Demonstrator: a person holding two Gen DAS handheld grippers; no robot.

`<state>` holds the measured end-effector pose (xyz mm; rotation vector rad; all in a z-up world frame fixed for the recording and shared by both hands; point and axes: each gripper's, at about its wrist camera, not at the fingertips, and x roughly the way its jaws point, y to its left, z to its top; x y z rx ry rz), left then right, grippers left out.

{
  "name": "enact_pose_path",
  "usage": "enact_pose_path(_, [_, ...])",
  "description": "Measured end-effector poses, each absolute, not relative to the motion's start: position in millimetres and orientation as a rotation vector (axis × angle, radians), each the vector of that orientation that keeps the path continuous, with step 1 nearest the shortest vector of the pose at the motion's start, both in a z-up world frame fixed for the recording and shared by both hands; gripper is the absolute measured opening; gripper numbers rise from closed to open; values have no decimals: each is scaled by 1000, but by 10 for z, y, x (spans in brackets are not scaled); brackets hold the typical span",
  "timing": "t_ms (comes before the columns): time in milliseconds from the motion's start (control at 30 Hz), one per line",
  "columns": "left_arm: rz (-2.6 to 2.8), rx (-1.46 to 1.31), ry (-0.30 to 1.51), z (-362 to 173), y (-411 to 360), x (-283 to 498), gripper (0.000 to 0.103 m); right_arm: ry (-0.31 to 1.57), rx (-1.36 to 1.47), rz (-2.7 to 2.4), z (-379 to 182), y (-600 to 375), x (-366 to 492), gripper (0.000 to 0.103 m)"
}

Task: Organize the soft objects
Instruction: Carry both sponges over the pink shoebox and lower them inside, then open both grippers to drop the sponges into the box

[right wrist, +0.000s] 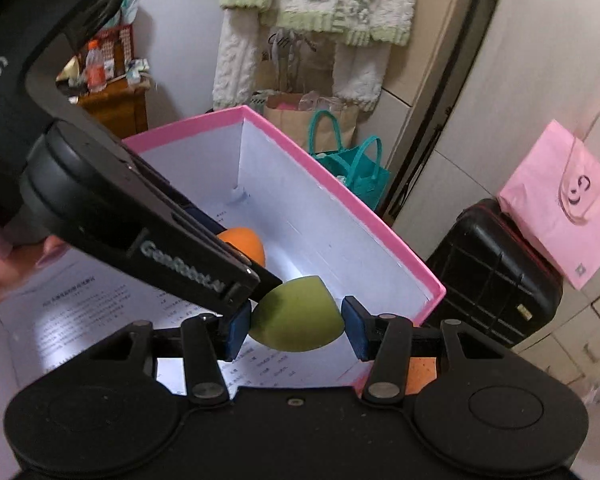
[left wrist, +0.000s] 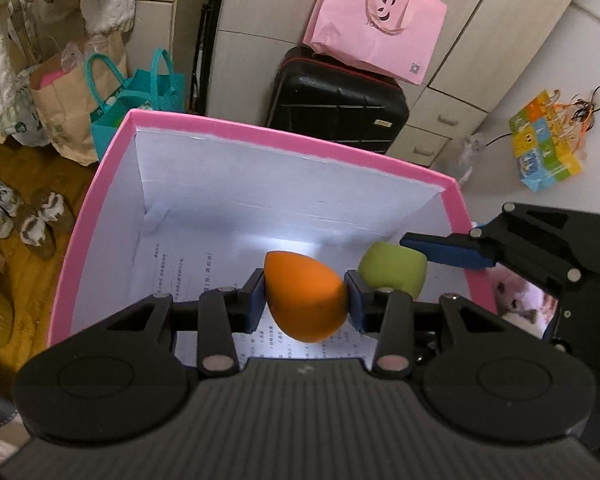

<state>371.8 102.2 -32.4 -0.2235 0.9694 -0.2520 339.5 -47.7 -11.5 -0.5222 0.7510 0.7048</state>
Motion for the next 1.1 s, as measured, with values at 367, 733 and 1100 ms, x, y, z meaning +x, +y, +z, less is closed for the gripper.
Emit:
enact_pose_path(367, [-212,-219,1067,-509,1084,3787,41,731,-675,681,-296,-225,3407,57])
enact_pose_path(733, [-243,-176,999,-323,1077,3630,55,699,-729,691,-297,-178,3214,66])
enact_pose_path(1100, [-358,-97,870,248,1157,2885,57,668,-615,640,120,-482,2644,73])
